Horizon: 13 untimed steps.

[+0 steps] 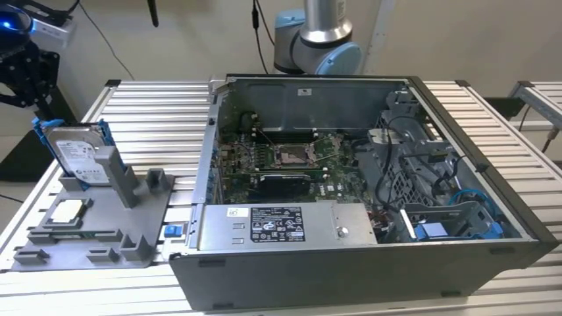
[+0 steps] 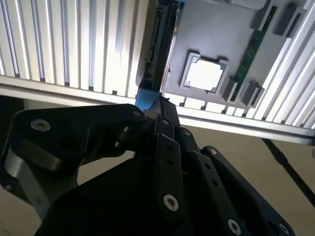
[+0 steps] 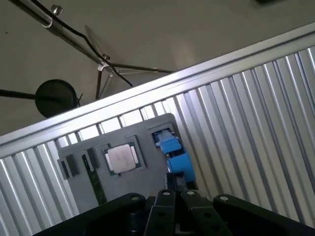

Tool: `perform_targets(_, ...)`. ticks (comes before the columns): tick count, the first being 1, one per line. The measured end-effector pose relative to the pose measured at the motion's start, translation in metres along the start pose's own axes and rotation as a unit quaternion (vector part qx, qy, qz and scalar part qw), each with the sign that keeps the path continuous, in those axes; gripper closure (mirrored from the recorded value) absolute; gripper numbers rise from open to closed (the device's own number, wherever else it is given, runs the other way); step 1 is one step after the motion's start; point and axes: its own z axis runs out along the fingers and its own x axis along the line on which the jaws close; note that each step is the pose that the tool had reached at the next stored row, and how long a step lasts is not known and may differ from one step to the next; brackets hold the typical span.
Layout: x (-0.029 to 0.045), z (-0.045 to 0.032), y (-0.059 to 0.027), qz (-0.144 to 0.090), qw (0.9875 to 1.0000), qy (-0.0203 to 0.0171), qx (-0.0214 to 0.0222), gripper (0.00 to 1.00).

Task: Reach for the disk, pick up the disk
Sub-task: 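Pick up the disk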

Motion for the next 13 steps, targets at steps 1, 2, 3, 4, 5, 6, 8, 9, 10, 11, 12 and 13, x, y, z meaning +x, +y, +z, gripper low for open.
perform_targets(1, -0.0008, 0.0, 0.0003, -0.005, 1.0, 0.0001, -0.0001, 1.0)
perform_targets(2, -0.0015, 0.0, 0.0005, -0.011, 0.9999, 0.0002, -0.0002, 1.0)
perform_targets(3, -0.0021, 0.0, 0.0008, -0.017, 0.9999, 0.0003, -0.0003, 1.0)
perform_targets(4, -0.0027, 0.0001, 0.001, -0.022, 0.9997, 0.0003, -0.0004, 1.0)
perform_targets(5, -0.0029, 0.0001, 0.0011, -0.029, 0.9996, 0.0004, -0.0005, 1.0)
perform_targets(6, -0.0029, 0.0001, 0.0011, -0.038, 0.9993, 0.0006, -0.0006, 1.0)
perform_targets(8, -0.0029, 0.0001, 0.0011, -0.054, 0.9985, 0.0007, -0.0008, 1.0)
perform_targets(9, -0.0029, 0.0001, 0.0011, -0.06, 0.9982, 0.0008, -0.0007, 1.0)
perform_targets(10, -0.0029, 0.0, 0.0011, -0.062, 0.9981, 0.0008, -0.0008, 1.0)
perform_targets(11, -0.0029, 0.0001, 0.0011, -0.063, 0.998, 0.0008, -0.0008, 1.0)
perform_targets(12, -0.0029, 0.0001, 0.0011, -0.064, 0.998, 0.0008, -0.0008, 1.0)
perform_targets(13, -0.0029, 0.0001, 0.0011, -0.064, 0.9979, 0.0009, -0.0008, 1.0)
